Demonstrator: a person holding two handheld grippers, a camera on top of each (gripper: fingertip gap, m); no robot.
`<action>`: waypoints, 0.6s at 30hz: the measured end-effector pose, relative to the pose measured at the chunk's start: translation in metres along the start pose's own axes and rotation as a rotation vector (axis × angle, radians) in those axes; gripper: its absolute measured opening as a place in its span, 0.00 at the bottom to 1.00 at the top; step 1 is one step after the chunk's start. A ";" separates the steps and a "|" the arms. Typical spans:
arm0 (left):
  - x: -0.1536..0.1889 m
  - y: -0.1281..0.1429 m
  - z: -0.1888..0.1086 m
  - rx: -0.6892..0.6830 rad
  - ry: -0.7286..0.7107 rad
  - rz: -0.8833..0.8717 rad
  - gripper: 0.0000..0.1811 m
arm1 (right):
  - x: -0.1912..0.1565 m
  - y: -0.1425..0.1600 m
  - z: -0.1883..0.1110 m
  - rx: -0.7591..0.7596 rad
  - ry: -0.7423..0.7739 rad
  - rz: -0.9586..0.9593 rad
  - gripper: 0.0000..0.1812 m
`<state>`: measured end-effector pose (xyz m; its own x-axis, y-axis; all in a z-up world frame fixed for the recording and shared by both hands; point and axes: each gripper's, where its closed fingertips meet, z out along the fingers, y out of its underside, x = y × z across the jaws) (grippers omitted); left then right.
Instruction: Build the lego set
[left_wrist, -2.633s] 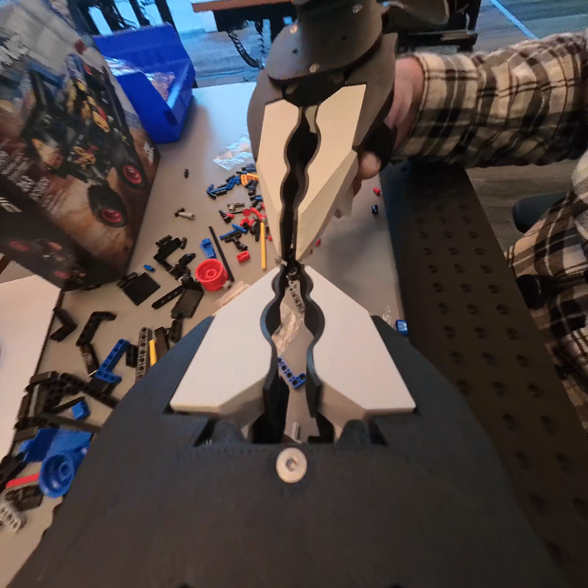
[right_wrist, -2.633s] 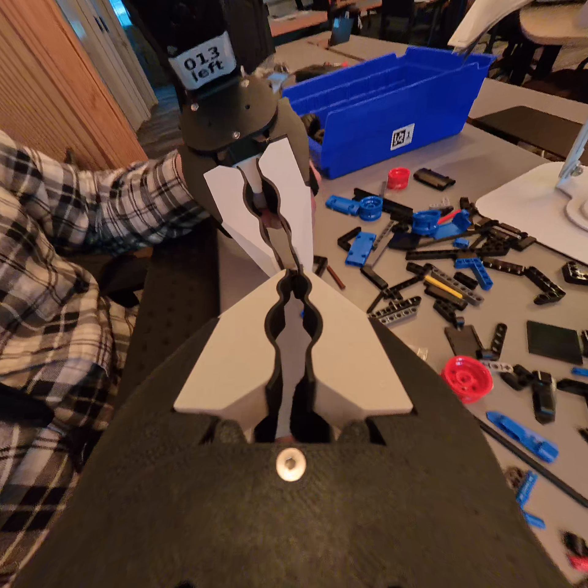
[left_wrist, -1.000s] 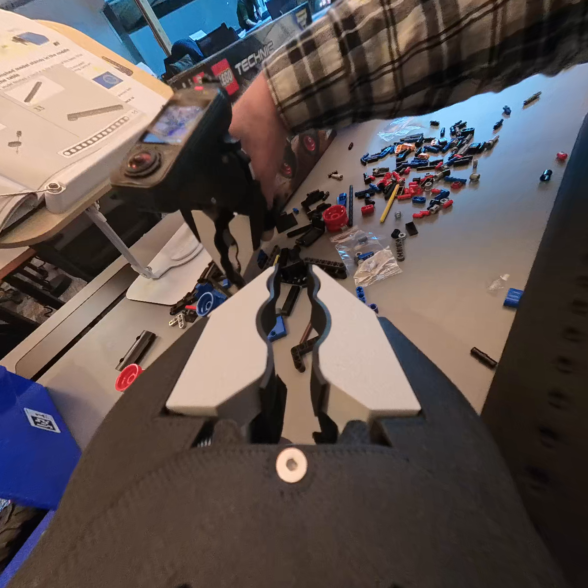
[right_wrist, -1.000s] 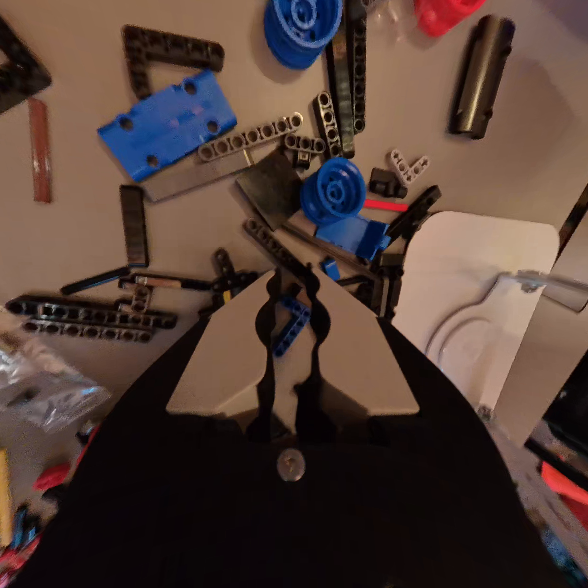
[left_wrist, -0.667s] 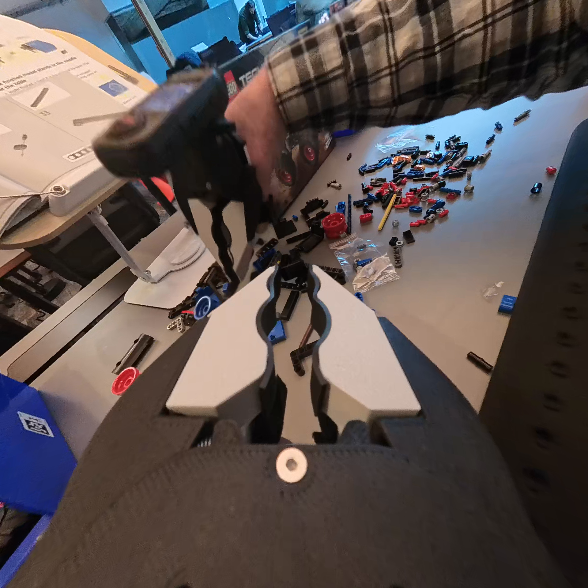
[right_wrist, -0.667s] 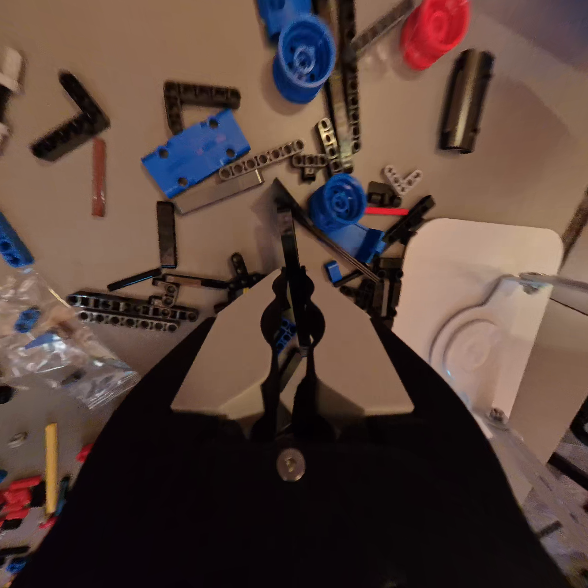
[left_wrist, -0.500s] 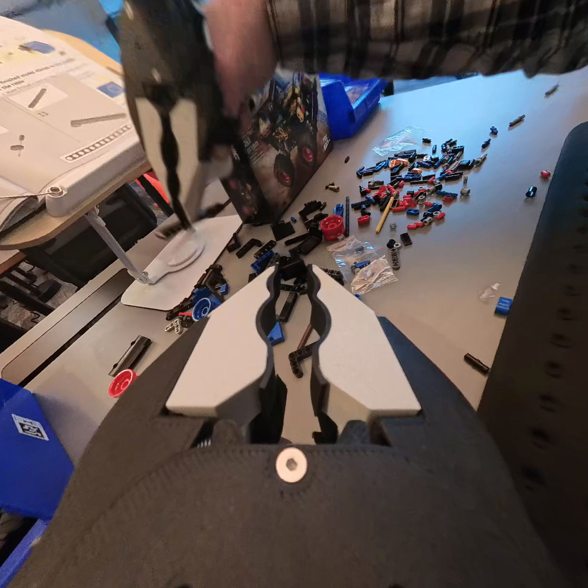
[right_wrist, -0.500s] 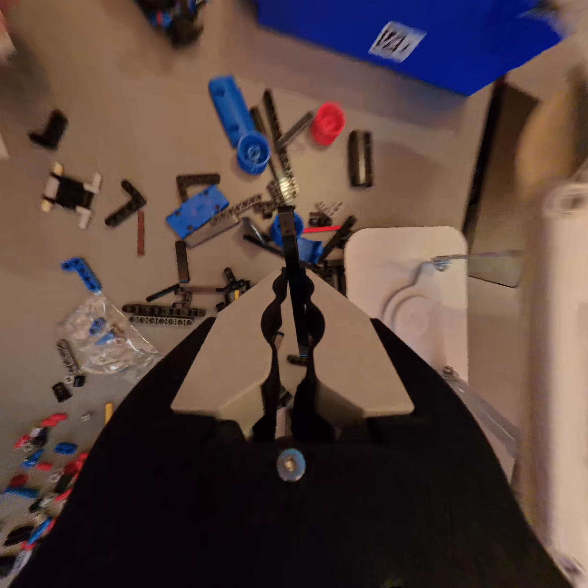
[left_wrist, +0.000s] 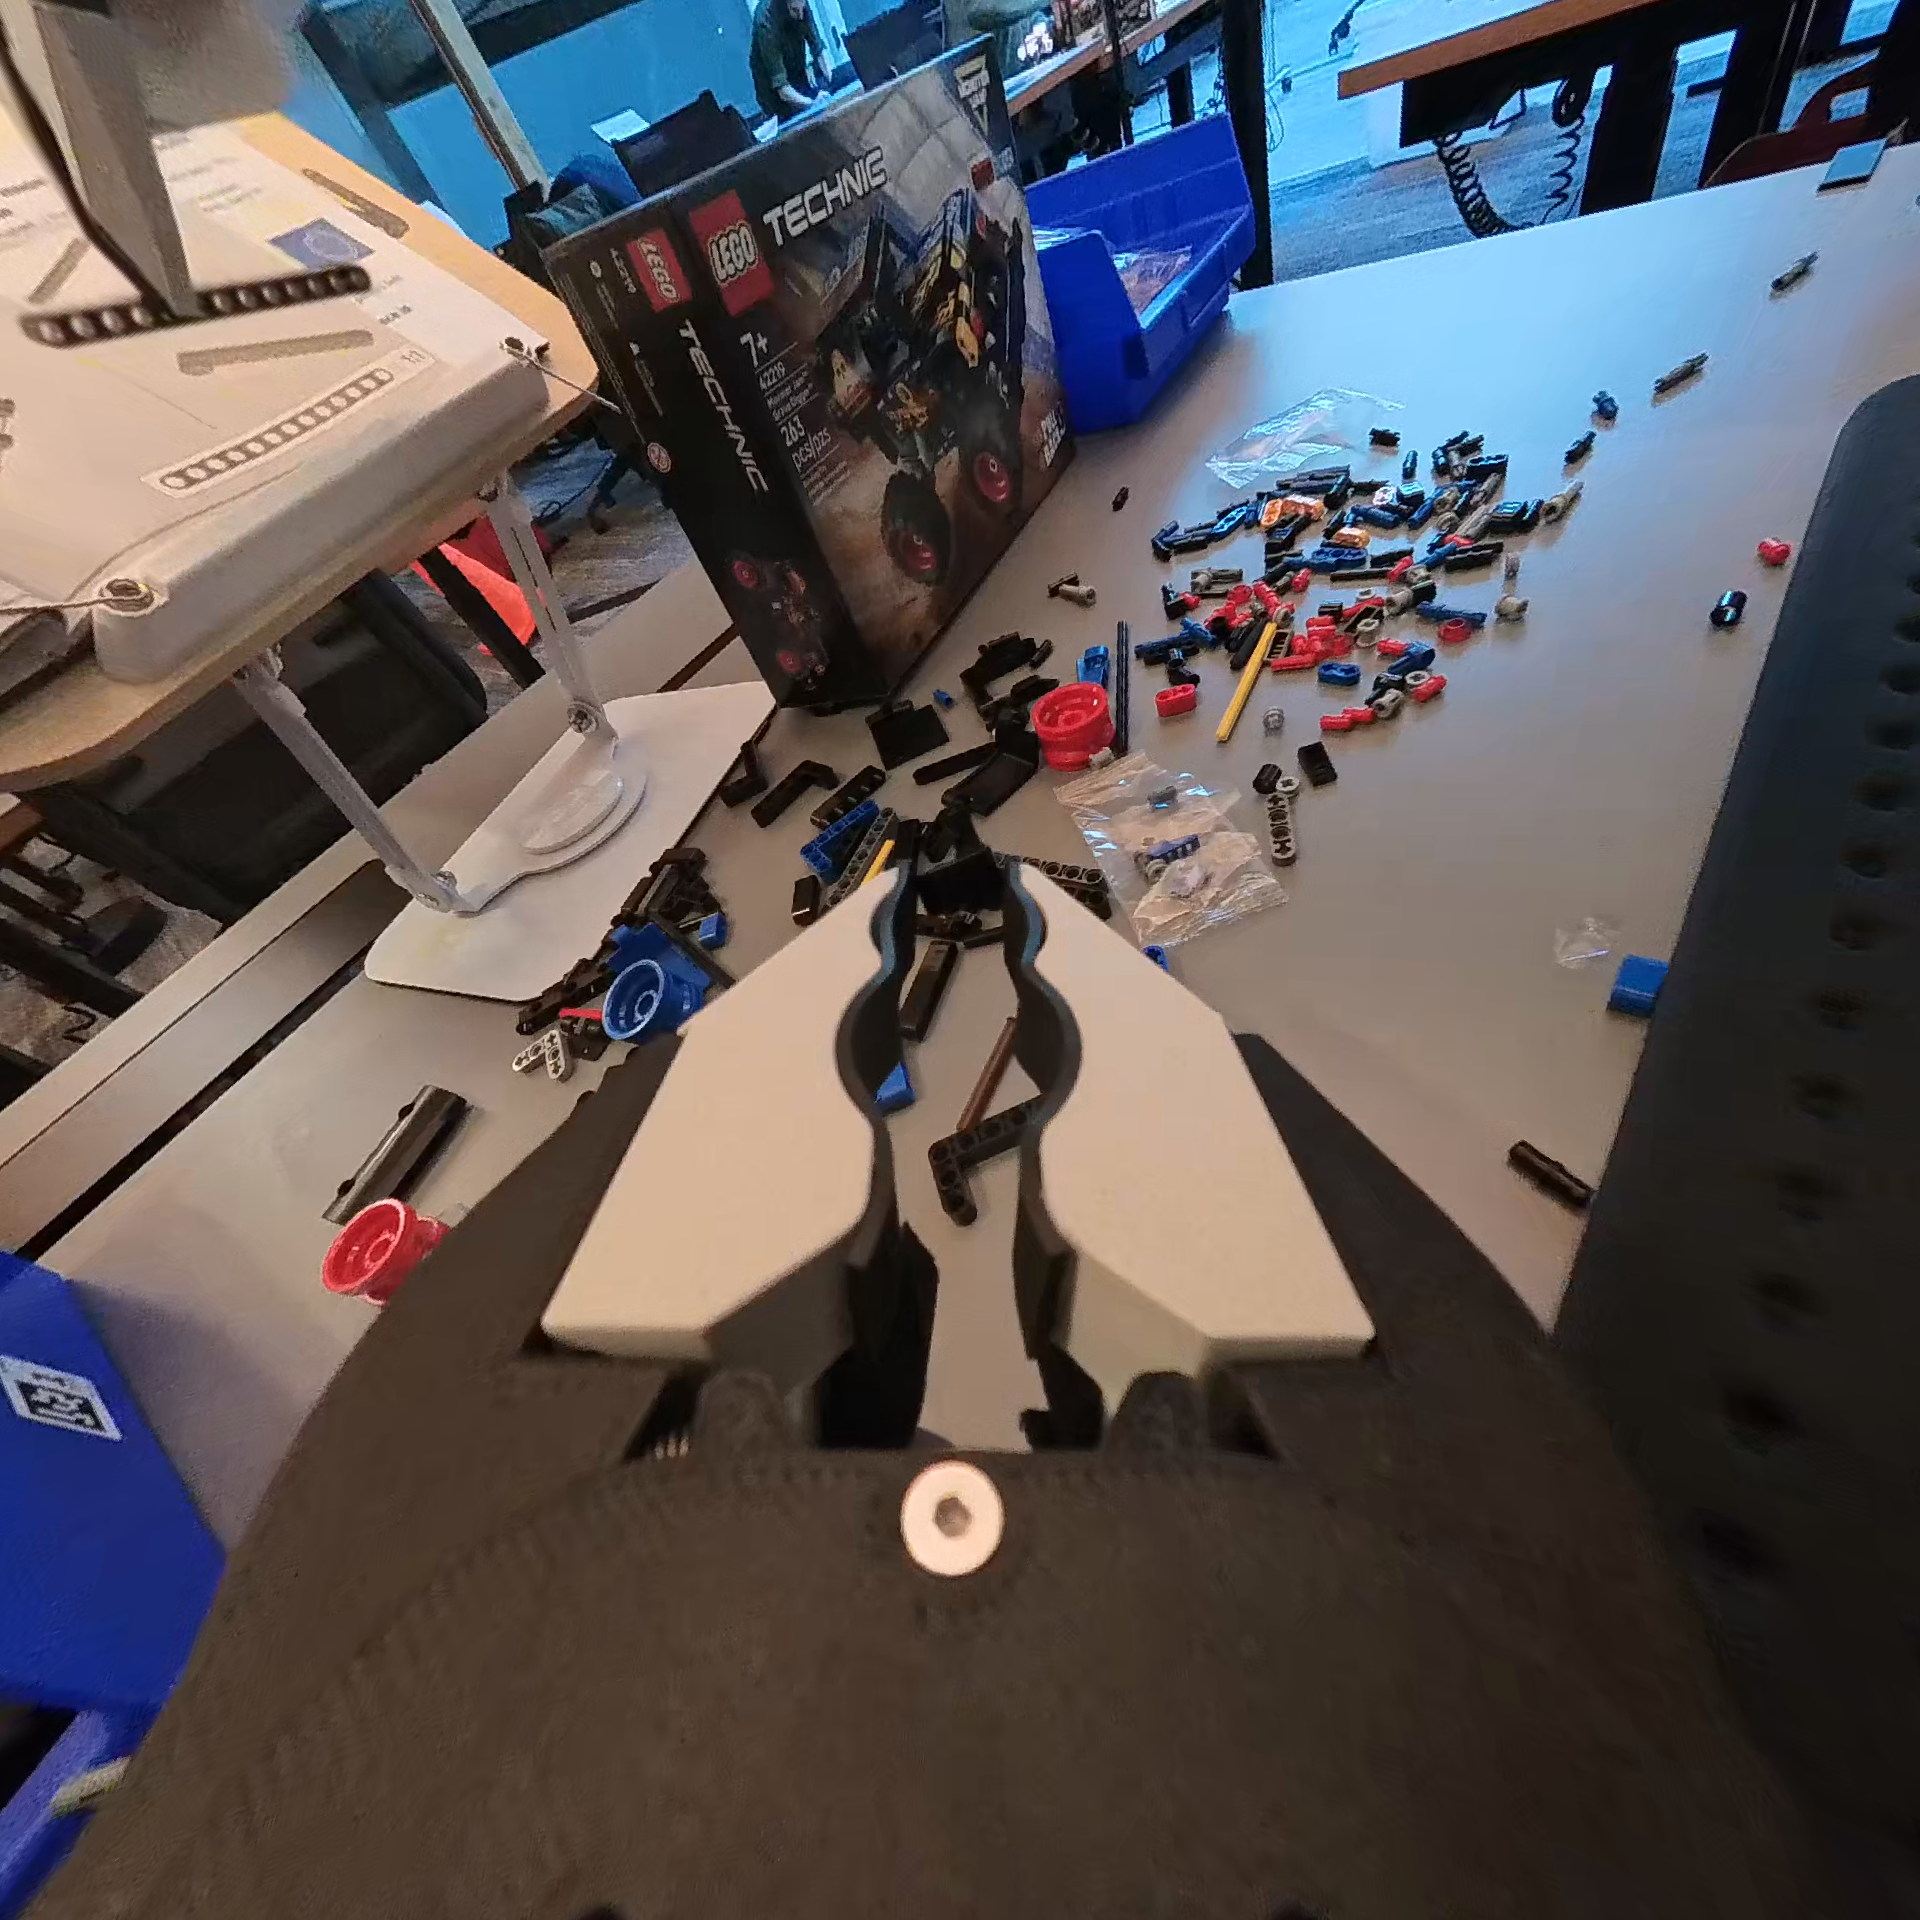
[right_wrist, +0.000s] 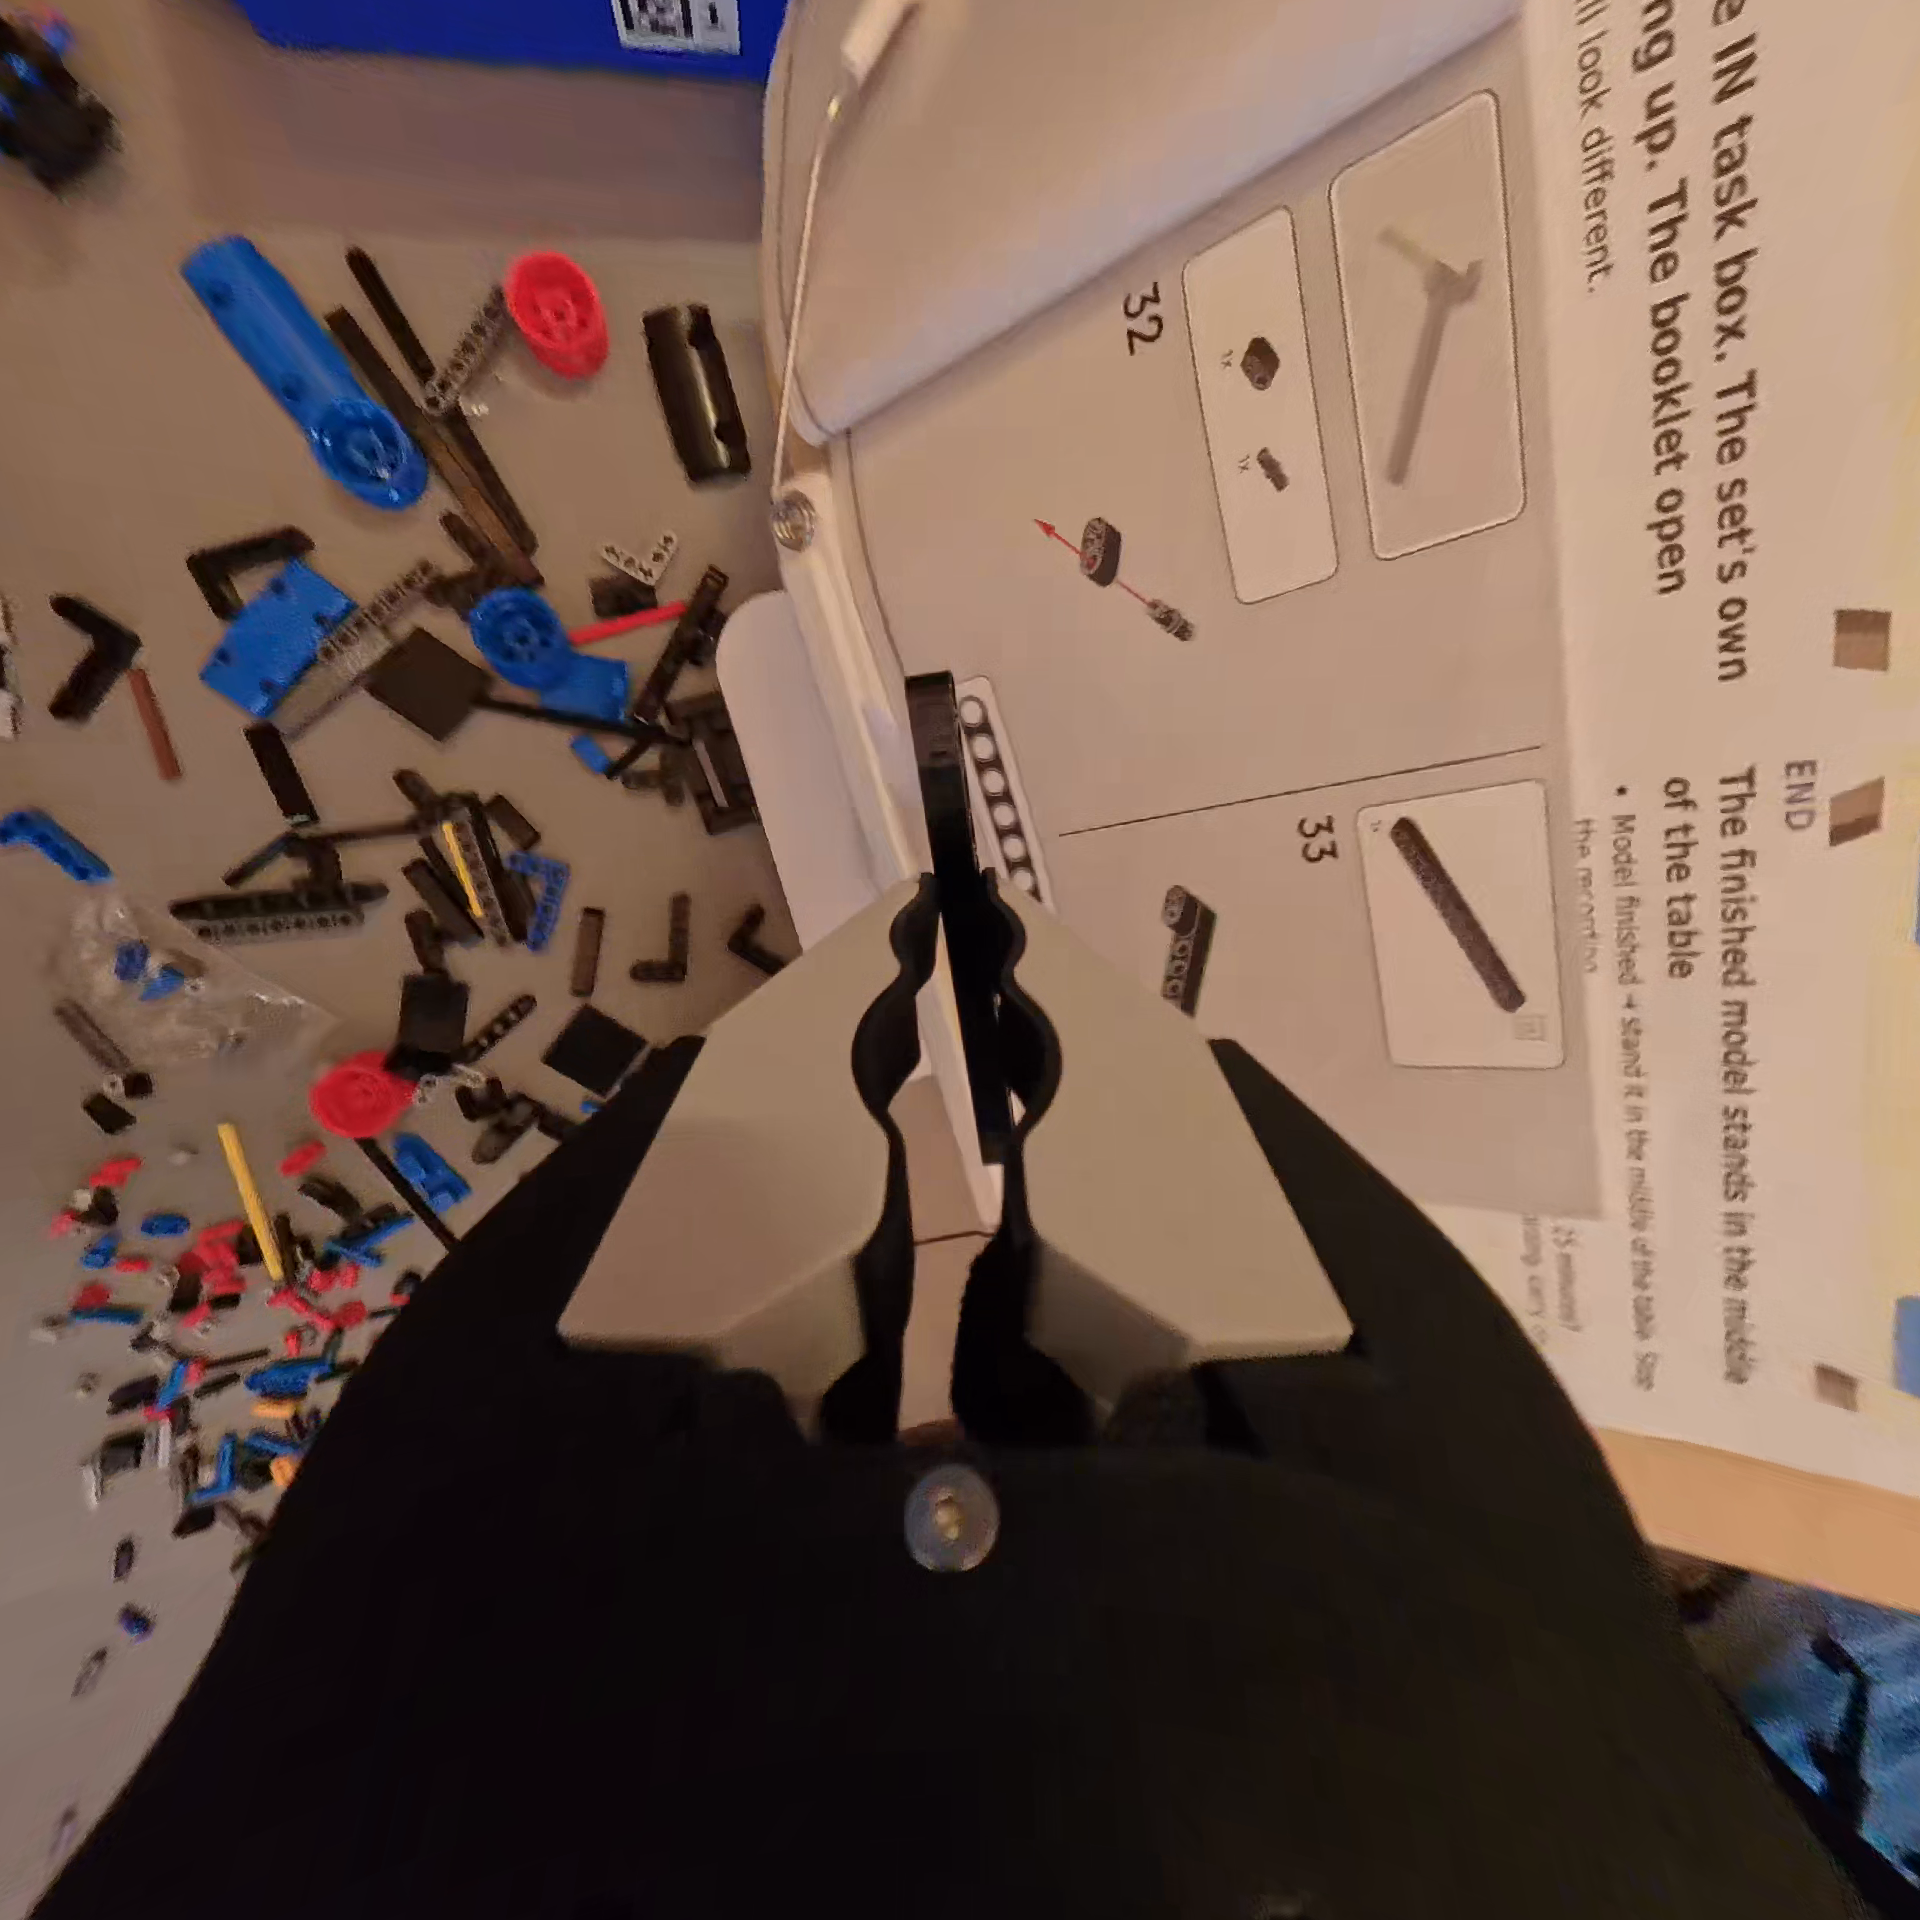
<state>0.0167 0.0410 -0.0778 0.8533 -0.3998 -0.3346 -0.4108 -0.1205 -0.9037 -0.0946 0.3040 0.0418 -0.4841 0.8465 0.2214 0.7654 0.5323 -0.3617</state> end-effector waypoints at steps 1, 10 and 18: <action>0.000 0.000 0.000 0.001 0.001 -0.003 0.08 | 0.004 0.001 0.003 -0.028 -0.007 -0.011 0.03; 0.002 0.002 0.002 -0.003 0.018 -0.007 0.08 | 0.018 0.020 0.031 -0.207 -0.017 -0.114 0.03; 0.006 0.003 0.005 -0.012 0.034 -0.004 0.08 | 0.017 0.016 0.032 -0.170 -0.032 -0.105 0.03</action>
<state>0.0219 0.0431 -0.0840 0.8437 -0.4300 -0.3214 -0.4111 -0.1326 -0.9019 -0.1038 0.3270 0.0106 -0.5760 0.7873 0.2201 0.7694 0.6130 -0.1793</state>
